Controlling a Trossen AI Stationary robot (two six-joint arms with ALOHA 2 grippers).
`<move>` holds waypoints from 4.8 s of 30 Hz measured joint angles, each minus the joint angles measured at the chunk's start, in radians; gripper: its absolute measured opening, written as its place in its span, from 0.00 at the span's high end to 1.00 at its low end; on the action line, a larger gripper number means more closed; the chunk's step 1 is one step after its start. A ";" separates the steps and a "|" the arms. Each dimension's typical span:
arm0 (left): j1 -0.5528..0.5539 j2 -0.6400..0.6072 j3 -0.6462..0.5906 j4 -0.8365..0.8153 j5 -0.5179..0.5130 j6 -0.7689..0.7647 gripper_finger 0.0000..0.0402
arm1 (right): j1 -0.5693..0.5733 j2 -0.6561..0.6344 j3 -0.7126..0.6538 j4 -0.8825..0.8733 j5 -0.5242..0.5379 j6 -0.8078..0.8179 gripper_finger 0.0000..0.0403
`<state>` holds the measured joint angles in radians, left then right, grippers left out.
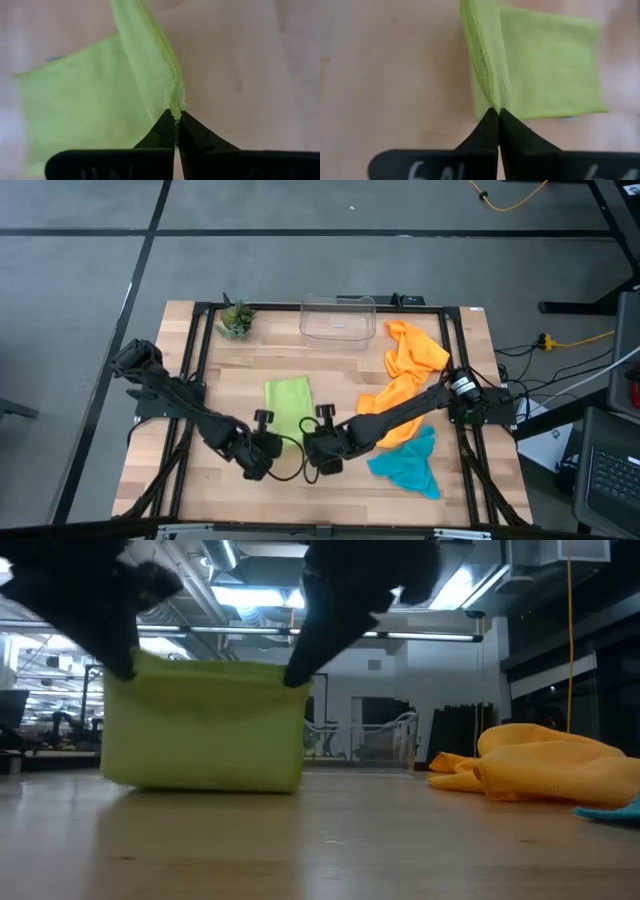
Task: Fold microfiber towels
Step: Fold the green microfiber cloth
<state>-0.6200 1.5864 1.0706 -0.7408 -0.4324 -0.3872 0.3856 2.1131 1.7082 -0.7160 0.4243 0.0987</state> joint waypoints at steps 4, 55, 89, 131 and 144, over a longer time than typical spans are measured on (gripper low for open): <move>0.021 -0.002 0.051 -0.156 -0.087 0.017 1.00 | -0.043 0.000 0.004 0.003 0.064 -0.072 1.00; 0.416 -0.003 -0.170 0.006 -0.073 0.362 1.00 | -0.341 0.017 -0.107 0.142 -0.132 -0.131 1.00; 0.443 -0.002 -0.181 -0.009 -0.251 0.321 0.72 | -0.325 0.017 -0.108 0.139 -0.074 -0.100 0.61; 0.220 -0.430 -0.112 -0.407 -0.239 -0.318 0.70 | -0.098 -0.388 -0.208 -0.748 0.514 0.925 0.66; 0.372 -0.787 -0.633 0.481 0.099 -0.032 0.70 | -0.175 -0.495 -0.784 0.927 -0.309 0.320 0.66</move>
<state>-0.2476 0.7993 0.4374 -0.2595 -0.3337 -0.4189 0.2110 1.6179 0.9246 0.2112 0.1154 0.4184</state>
